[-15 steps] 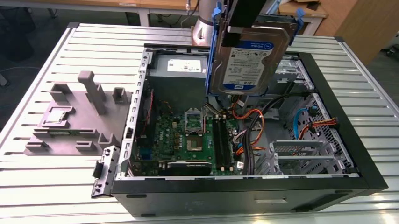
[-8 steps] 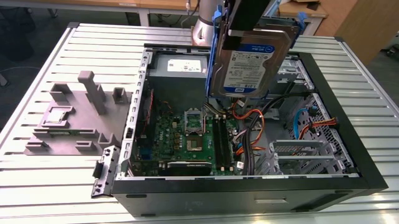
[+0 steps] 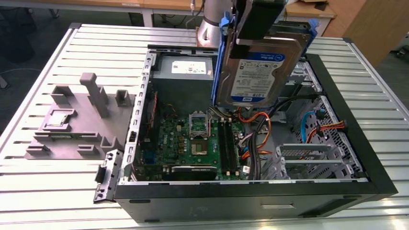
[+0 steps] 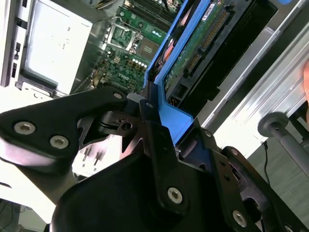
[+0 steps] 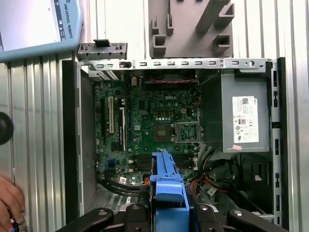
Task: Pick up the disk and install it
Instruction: 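Insert the disk into the insertion slot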
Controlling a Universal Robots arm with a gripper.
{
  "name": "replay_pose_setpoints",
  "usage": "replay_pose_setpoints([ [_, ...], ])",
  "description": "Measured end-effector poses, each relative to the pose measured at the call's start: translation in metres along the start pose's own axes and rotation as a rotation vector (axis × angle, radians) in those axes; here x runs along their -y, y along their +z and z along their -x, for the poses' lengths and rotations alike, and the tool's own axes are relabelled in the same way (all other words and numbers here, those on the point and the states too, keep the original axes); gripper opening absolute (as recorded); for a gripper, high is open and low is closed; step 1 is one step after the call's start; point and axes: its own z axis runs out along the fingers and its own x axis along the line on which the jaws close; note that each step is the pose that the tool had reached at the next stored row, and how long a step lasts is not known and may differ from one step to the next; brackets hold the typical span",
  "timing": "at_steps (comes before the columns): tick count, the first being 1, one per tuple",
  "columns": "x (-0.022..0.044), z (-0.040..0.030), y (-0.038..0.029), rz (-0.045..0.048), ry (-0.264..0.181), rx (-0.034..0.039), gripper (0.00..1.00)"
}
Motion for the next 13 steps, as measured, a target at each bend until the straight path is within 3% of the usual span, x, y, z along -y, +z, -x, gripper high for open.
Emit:
replay_pose_setpoints([
  [4,0.0054,-0.0052,0.0010,0.0000,0.000,-0.0001,0.37],
  [13,0.0225,-0.0052,0.0029,0.0000,0.000,-0.0001,0.37],
])
